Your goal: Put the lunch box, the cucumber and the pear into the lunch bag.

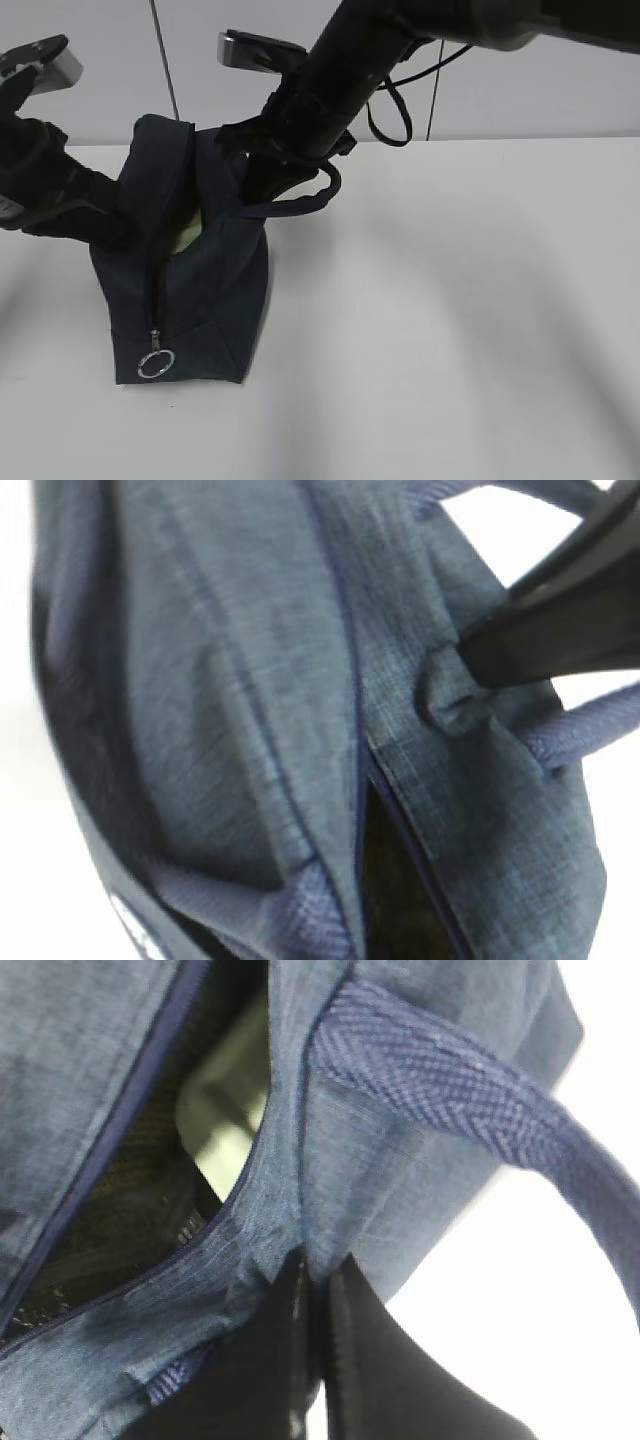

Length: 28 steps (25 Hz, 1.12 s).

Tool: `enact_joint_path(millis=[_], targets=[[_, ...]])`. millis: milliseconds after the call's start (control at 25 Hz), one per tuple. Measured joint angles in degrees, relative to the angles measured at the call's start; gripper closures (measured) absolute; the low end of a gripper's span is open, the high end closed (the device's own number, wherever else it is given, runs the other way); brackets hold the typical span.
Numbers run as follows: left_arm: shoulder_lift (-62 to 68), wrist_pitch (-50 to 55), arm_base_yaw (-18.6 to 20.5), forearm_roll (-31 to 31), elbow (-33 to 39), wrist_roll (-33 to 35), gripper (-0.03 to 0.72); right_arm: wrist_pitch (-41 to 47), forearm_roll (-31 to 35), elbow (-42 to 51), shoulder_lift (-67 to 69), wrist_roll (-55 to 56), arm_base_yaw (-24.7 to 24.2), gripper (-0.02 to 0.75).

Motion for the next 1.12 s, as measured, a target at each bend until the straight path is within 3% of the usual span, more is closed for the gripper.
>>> enact_joint_path(millis=[200,360,600,760,880,1000,1120], targets=[[3.2,0.2,-2.2,-1.2,-3.5,-0.6,0.706,2.4,-1.6,2.8,-4.8,0.5,-3.6,0.732],[6.2,-0.1,-4.0,-1.9,-5.4,-0.6,0.706,1.2,-1.8,10.9,-9.9,0.2,-6.3,0.732],[9.6,0.0,-7.8,-2.3,-8.4,-0.6,0.706,-5.8,4.6,25.9,-16.4,-6.5,-7.7,0.732],[9.8,0.1,-9.4,-2.3,-8.7,-0.6,0.702,-7.4,7.7,28.3,-16.9,-9.1,-7.8,0.721],[10.1,0.2,-9.5,-2.3,-8.9,-0.6,0.663,-7.8,10.4,28.5,-16.9,-11.1,-7.8,0.594],[10.1,0.6,-9.5,-2.3,-8.9,-0.6,0.559,-7.5,12.6,27.9,-17.0,-12.4,-7.8,0.348],[10.1,1.0,-9.6,-2.3,-8.9,-0.6,0.440,-5.8,13.5,26.3,-17.0,-13.0,-7.8,0.220]])
